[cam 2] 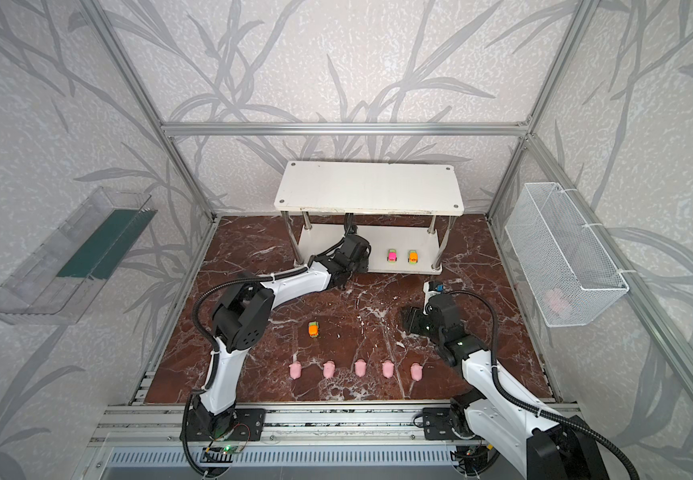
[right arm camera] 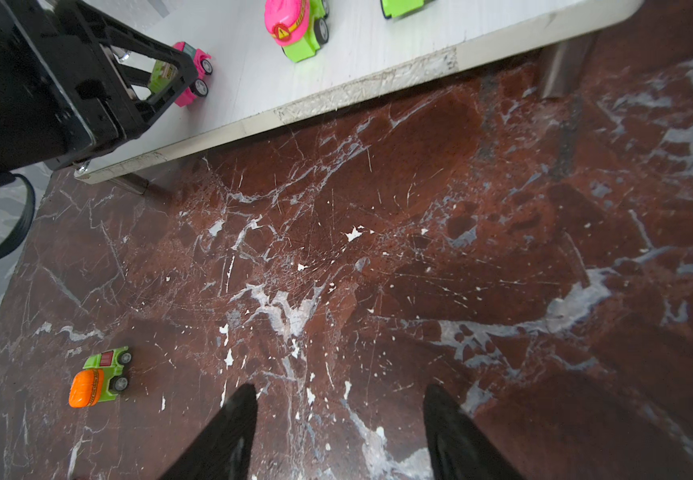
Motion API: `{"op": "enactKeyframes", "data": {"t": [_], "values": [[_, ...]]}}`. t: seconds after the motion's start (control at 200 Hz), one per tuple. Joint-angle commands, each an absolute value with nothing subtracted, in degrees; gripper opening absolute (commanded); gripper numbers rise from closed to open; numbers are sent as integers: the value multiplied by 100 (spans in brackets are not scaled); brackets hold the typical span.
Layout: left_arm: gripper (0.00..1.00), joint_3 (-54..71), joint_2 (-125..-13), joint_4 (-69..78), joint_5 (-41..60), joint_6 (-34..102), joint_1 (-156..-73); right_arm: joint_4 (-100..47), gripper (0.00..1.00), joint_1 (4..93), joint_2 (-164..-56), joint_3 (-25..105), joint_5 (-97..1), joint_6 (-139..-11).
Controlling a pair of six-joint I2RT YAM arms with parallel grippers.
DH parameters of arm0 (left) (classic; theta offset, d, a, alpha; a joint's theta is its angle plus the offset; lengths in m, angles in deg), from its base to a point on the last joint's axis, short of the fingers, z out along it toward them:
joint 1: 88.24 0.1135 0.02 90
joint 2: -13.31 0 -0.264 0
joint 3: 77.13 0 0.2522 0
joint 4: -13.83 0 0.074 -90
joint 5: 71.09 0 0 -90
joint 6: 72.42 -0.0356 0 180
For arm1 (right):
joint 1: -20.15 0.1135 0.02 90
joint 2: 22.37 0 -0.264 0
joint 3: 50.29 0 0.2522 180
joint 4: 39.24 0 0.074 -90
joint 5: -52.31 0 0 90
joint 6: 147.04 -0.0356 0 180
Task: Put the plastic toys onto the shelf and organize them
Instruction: 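Lower the flatbed truck onto the lower shelf and open the left gripper, then move the left gripper down over the orange-topped green truck on the floor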
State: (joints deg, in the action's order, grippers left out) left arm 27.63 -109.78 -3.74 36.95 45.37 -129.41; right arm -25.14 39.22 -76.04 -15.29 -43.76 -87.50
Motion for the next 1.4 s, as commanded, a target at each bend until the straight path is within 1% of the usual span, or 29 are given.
{"op": "enactKeyframes", "data": {"t": [0.0,0.11,0.325,0.475,0.715,0.815,0.945,0.98,1.04,1.19,1.275,1.339,1.394], "values": [[47,2620,-10627,-270,3699,4436,-12992,-2626,65,3896,-7623,-1596,-4444,-8812],[52,2524,-10429,-238,3841,4158,-13124,-2643,65,3896,-7658,-1571,-4505,-8802],[53,2207,-9920,-192,4185,4000,-13295,-2549,65,3896,-7588,-1530,-4451,-8816],[54,1601,-9256,-238,4437,4175,-13413,-2445,66,3895,-7457,-1543,-4404,-8773],[56,164,-7950,-715,5153,5028,-13928,-2442,66,3888,-7491,-1587,-4450,-8780],[56,-372,-7401,-1228,5331,5720,-14165,-2475,66,3890,-7510,-1598,-4499,-8806],[57,-759,-6912,-2346,5969,6697,-14613,-2497,66,3887,-7482,-1646,-4512,-8858],[58,-816,-6843,-2690,5939,7009,-14669,-2500,66,3887,-7488,-1657,-4531,-8871],[59,-940,-6740,-3127,5590,7483,-14694,-2505,66,3887,-7501,-1664,-4581,-8877],[60,-1476,-6448,-3190,4987,8162,-14730,-2440,66,3887,-7491,-1662,-4708,-8881],[63,-1644,-6404,-3250,5007,8399,-14729,-2421,66,3887,-7393,-1709,-4737,-8894],[67,-1783,-6446,-3130,5087,8518,-14730,-2375,66,3891,-7345,-1711,-4754,-8882],[68,-1886,-6503,-2978,5044,8511,-14722,-2313,66,3887,-7317,-1691,-4762,-8862]]}}
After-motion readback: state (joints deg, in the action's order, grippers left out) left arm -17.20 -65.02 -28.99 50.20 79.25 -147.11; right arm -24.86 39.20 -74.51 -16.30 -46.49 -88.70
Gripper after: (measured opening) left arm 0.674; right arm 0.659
